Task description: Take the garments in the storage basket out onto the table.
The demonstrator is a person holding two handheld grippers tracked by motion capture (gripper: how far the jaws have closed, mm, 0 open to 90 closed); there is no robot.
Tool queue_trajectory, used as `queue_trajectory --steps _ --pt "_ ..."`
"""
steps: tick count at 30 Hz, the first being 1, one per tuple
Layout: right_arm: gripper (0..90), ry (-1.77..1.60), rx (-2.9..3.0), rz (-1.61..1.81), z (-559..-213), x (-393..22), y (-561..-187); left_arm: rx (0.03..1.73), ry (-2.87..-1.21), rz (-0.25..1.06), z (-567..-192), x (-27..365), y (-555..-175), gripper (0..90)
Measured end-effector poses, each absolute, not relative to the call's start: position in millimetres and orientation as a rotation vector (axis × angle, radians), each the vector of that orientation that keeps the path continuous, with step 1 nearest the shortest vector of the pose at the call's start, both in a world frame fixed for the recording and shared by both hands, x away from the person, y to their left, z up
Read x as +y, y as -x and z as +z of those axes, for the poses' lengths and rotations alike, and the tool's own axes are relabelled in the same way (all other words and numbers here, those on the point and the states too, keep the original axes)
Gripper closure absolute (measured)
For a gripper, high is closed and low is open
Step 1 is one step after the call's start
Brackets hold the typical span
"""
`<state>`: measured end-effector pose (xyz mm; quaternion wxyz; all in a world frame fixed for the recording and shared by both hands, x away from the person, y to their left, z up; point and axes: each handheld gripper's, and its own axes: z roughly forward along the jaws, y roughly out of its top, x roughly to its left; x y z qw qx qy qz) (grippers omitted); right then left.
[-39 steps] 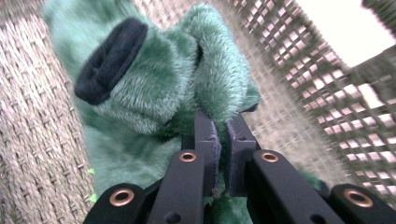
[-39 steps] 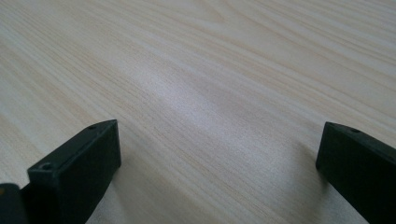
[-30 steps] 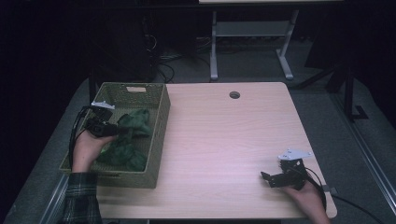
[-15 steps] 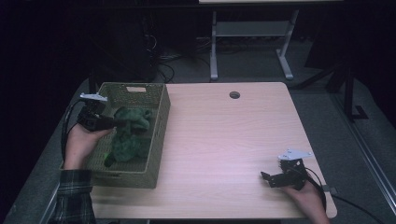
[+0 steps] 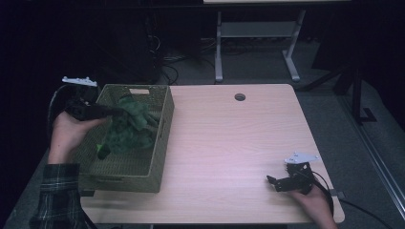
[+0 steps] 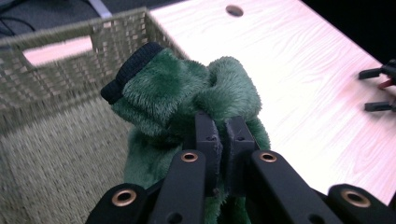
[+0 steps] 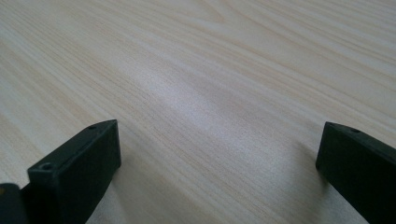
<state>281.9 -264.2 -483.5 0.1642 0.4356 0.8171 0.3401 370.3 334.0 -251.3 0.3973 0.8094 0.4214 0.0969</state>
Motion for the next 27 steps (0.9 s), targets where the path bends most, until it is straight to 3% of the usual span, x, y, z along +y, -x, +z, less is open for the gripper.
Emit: queue_trajectory --steps 13,27 --pt "0.0 -1.241 2.329 0.969 -483 -264 -282 1.005 -2.006 0.323 -202 327 -368 86.9" --pt "0.0 -1.241 2.329 0.968 -483 -264 -282 0.848 -2.001 0.288 -179 277 -369 87.0"
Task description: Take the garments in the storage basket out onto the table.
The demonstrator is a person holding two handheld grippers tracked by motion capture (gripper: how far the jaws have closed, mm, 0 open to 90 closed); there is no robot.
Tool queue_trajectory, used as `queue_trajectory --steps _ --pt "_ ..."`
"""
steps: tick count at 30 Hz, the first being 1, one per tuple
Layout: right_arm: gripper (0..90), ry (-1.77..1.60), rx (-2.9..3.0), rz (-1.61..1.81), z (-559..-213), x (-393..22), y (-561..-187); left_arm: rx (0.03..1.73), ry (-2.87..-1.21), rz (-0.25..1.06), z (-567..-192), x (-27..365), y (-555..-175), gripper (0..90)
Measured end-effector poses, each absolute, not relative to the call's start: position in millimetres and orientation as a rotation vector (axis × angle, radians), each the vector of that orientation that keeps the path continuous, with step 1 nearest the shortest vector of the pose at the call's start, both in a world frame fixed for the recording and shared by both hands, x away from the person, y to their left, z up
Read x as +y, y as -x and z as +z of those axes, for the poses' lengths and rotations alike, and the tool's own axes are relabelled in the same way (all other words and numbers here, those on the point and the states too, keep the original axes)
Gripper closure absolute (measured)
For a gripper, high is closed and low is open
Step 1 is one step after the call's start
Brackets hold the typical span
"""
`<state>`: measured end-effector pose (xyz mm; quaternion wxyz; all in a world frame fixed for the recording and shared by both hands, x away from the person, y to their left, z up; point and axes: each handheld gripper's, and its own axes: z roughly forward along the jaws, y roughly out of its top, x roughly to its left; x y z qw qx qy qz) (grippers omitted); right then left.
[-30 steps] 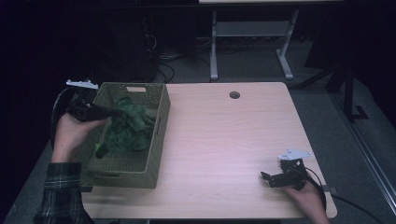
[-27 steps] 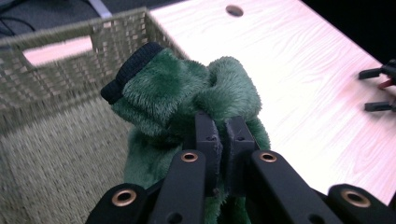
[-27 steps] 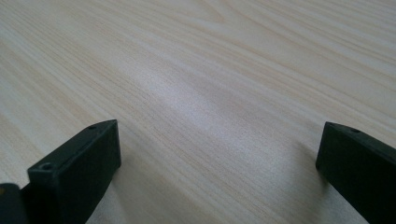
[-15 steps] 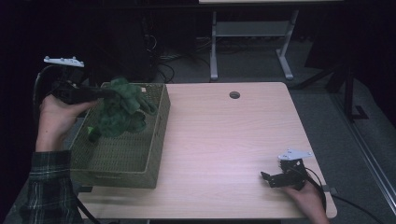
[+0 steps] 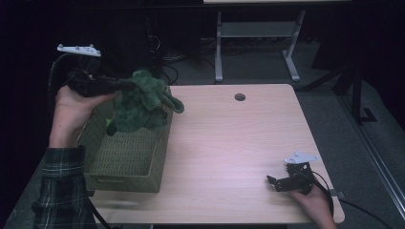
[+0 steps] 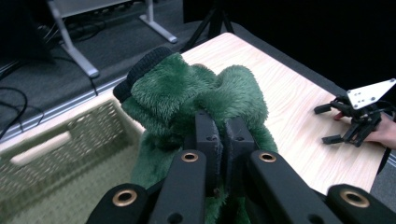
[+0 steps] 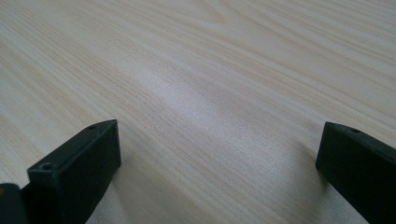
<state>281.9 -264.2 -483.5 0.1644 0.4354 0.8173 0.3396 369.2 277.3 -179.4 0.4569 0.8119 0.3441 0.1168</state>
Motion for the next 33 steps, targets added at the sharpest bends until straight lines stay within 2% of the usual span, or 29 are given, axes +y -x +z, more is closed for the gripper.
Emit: queue_trajectory --steps 9,17,33 --pt "0.0 -1.246 2.33 0.967 -483 -264 -282 0.753 -2.028 0.258 -178 230 -372 86.9" --pt "0.0 -1.246 2.33 0.967 -483 -264 -282 0.735 -2.051 0.215 -190 196 -380 87.0" --pt "0.0 -1.25 2.33 0.969 -483 -264 -282 0.686 -2.079 0.106 -243 108 -370 86.9"
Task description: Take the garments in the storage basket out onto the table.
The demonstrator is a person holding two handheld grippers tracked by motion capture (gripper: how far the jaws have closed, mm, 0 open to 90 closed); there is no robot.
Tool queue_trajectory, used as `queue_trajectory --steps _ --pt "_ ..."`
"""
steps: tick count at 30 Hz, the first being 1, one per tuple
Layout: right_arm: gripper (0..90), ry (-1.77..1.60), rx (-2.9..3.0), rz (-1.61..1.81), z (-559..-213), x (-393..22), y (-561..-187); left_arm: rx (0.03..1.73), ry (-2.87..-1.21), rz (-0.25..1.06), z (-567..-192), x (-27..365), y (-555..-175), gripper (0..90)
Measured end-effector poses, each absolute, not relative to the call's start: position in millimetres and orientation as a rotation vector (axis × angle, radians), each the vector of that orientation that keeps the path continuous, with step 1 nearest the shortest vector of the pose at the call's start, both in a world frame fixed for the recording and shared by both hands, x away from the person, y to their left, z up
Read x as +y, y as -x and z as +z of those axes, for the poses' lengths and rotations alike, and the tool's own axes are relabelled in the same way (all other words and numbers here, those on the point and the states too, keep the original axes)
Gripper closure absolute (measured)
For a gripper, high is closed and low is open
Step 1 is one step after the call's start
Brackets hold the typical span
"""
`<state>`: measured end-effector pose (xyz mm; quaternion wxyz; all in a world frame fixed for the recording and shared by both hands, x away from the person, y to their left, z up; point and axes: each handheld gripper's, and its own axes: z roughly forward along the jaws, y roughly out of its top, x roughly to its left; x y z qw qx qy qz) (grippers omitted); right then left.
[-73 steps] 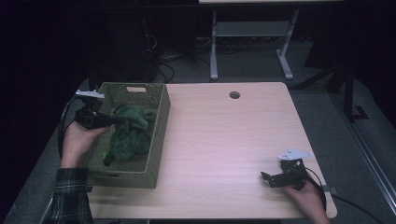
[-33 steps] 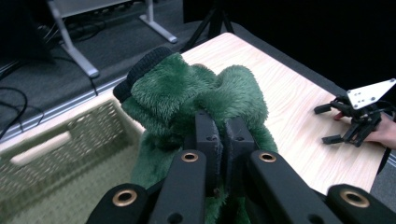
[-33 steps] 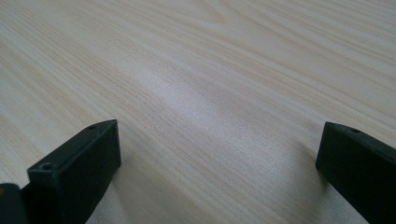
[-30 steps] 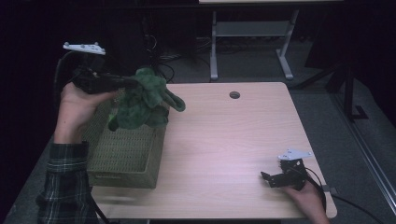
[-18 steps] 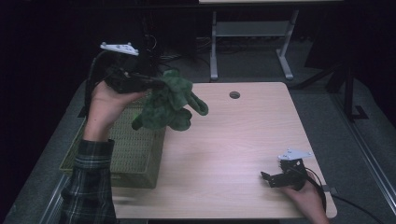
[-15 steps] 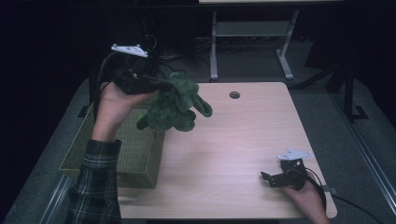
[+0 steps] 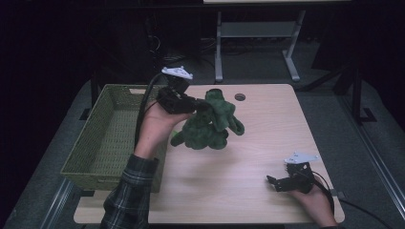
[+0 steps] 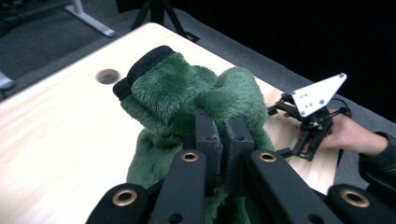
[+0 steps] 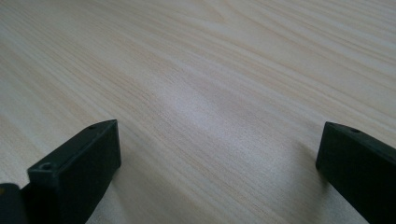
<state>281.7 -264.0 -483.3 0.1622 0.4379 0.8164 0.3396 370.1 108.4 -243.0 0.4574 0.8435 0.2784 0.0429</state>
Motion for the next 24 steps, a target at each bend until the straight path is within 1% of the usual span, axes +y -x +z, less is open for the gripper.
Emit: queue_trajectory --steps 4,9,13,15,17,18,20,22,24 --pt "0.0 -1.25 2.33 0.969 -483 -264 -282 0.676 -2.09 0.077 -255 95 -369 86.9" --pt "0.0 -1.243 2.337 0.975 -483 -265 -281 0.678 -2.084 0.007 -281 76 -367 86.9" --pt "0.0 -1.242 2.337 0.975 -483 -265 -281 0.684 -2.095 -0.068 -317 57 -366 86.9" --pt "0.0 -1.242 2.337 0.974 -483 -265 -281 0.689 -2.095 -0.082 -322 54 -366 86.9" --pt "0.0 -1.242 2.336 0.975 -483 -265 -281 0.708 -2.106 -0.114 -342 43 -368 86.9" --pt "0.0 -1.242 2.337 0.974 -483 -265 -281 0.708 -2.106 -0.114 -342 43 -368 86.8" --pt "0.0 -1.241 2.338 0.973 -483 -265 -281 0.721 -2.114 -0.132 -356 36 -372 86.8" --pt "0.0 -1.242 2.337 0.973 -483 -265 -281 0.753 -2.121 -0.163 -378 29 -378 86.8" --pt "0.0 -1.243 2.338 0.973 -483 -265 -281 0.764 -2.126 -0.166 -384 27 -380 86.8"
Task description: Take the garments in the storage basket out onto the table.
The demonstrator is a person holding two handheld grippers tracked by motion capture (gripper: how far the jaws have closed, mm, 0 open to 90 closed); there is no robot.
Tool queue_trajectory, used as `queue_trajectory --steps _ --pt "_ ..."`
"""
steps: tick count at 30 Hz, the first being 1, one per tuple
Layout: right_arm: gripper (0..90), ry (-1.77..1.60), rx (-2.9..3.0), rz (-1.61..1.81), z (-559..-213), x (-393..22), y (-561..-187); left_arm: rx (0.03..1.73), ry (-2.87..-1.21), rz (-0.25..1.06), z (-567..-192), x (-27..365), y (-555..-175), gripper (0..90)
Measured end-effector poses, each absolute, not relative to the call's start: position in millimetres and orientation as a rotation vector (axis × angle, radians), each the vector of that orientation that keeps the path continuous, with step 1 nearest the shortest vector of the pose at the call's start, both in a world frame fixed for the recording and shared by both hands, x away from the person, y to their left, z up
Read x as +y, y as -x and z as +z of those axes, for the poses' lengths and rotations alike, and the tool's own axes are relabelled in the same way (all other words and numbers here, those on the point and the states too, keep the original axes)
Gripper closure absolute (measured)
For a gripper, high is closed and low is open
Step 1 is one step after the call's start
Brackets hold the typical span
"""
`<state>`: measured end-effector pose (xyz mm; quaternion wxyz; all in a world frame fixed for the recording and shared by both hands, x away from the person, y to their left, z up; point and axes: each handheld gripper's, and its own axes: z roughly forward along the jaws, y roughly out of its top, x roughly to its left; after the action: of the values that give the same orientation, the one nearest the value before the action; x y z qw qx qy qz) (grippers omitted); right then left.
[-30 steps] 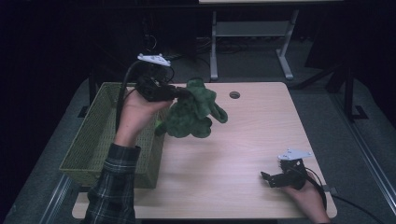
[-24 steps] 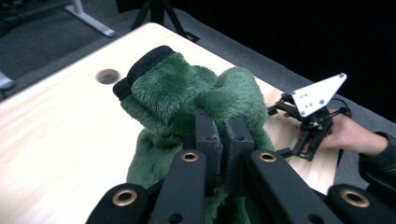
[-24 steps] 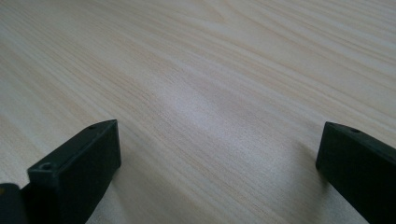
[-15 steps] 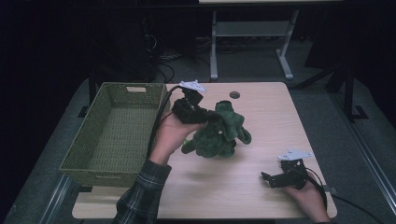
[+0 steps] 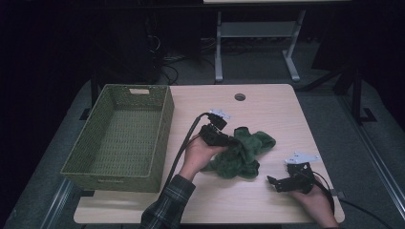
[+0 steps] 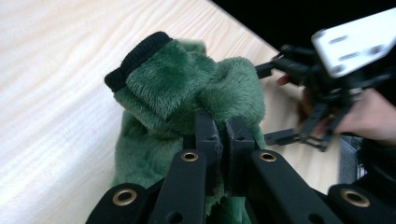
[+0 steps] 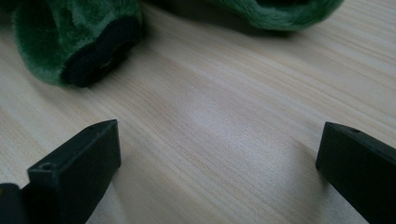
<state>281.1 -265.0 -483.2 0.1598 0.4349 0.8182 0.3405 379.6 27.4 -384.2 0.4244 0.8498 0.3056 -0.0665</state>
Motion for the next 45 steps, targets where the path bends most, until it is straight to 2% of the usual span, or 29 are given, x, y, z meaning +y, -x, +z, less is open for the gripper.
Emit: queue_trajectory --steps 9,17,19,22,23,26,27,31,34,41,45 --pt "0.0 -1.241 2.338 0.974 -483 -265 -281 0.805 -2.241 -0.114 -433 16 -398 86.7" --pt "0.0 -1.24 2.338 0.973 -483 -265 -281 0.787 -2.269 -0.122 -448 12 -400 85.7" --pt "0.0 -1.241 2.338 0.973 -483 -265 -281 0.777 -2.274 -0.113 -447 12 -399 80.6" --pt "0.0 -1.24 2.338 0.973 -483 -265 -281 0.771 -2.277 -0.066 -439 14 -396 65.4" --pt "0.0 -1.24 2.338 0.973 -483 -265 -281 0.765 -2.282 -0.051 -435 16 -395 65.4" --pt "0.0 -1.241 2.338 0.973 -483 -265 -281 0.733 -2.293 -0.007 -418 22 -386 54.0" --pt "0.0 -1.241 2.338 0.973 -483 -265 -281 0.733 -2.293 -0.007 -418 22 -386 53.1" --pt "0.0 -1.239 2.339 0.974 -483 -265 -281 0.675 -2.282 0.014 -402 27 -369 52.1" --pt "0.0 -1.239 2.339 0.974 -483 -265 -281 0.653 -2.25 -0.003 -395 28 -355 55.7" --pt "0.0 -1.238 2.339 0.975 -483 -265 -281 0.611 -2.258 0.015 -395 22 -326 59.8" --pt "0.0 -1.238 2.339 0.975 -483 -265 -281 0.604 -2.288 0.014 -403 18 -320 58.2"
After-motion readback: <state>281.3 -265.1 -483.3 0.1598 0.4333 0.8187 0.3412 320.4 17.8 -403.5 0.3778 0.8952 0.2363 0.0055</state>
